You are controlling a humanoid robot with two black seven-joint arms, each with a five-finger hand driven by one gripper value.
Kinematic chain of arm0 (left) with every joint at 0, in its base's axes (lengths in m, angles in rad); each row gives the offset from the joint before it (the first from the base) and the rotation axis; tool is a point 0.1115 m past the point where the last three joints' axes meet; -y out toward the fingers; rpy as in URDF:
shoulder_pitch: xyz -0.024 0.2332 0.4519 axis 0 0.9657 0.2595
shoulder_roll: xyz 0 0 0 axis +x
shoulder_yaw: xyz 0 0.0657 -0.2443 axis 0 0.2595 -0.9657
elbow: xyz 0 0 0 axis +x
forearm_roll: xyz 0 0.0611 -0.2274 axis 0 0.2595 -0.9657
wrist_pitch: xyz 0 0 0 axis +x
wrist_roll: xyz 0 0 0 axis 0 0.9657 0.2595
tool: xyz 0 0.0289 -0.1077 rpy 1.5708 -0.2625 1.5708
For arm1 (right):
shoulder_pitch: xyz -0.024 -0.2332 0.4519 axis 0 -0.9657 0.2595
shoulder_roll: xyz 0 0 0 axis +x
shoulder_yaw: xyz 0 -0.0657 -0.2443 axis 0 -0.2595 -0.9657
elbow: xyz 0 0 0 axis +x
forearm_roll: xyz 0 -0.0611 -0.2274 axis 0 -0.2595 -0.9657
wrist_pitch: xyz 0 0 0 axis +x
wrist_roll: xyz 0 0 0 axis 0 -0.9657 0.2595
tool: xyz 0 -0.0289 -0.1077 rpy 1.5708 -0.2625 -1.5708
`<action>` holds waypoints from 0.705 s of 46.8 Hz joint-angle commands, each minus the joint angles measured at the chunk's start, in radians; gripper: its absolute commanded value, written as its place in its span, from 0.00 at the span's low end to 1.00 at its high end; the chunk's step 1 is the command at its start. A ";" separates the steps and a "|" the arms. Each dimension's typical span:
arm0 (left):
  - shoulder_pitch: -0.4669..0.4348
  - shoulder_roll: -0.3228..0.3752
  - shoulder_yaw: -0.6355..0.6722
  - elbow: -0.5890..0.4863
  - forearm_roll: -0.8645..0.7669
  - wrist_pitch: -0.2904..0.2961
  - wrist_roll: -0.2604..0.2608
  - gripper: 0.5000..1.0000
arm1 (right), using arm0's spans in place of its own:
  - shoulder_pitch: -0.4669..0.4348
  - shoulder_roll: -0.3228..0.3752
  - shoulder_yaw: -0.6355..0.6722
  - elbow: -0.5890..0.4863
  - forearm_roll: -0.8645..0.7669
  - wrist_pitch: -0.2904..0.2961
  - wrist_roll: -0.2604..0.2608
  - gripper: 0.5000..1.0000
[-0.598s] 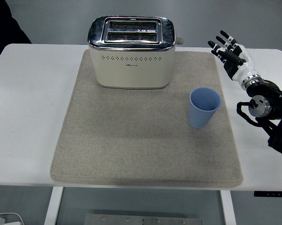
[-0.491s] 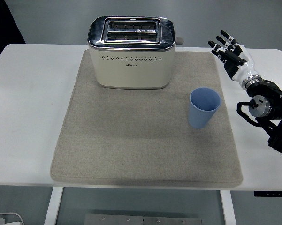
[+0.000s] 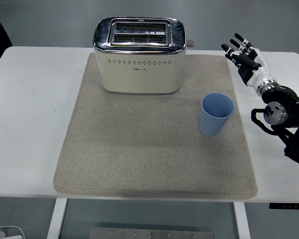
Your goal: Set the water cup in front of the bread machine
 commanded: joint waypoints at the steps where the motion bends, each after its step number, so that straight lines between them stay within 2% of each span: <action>1: 0.001 0.000 0.000 0.002 0.000 -0.002 0.000 1.00 | 0.000 0.001 0.000 0.000 0.000 0.000 -0.002 0.84; 22: -0.001 0.000 0.000 0.002 0.000 0.000 0.000 1.00 | 0.006 -0.005 -0.003 0.000 -0.009 -0.004 0.006 0.84; 33: 0.001 0.000 0.000 0.002 0.000 0.000 0.000 1.00 | 0.014 -0.003 -0.006 -0.002 -0.008 -0.104 0.005 0.84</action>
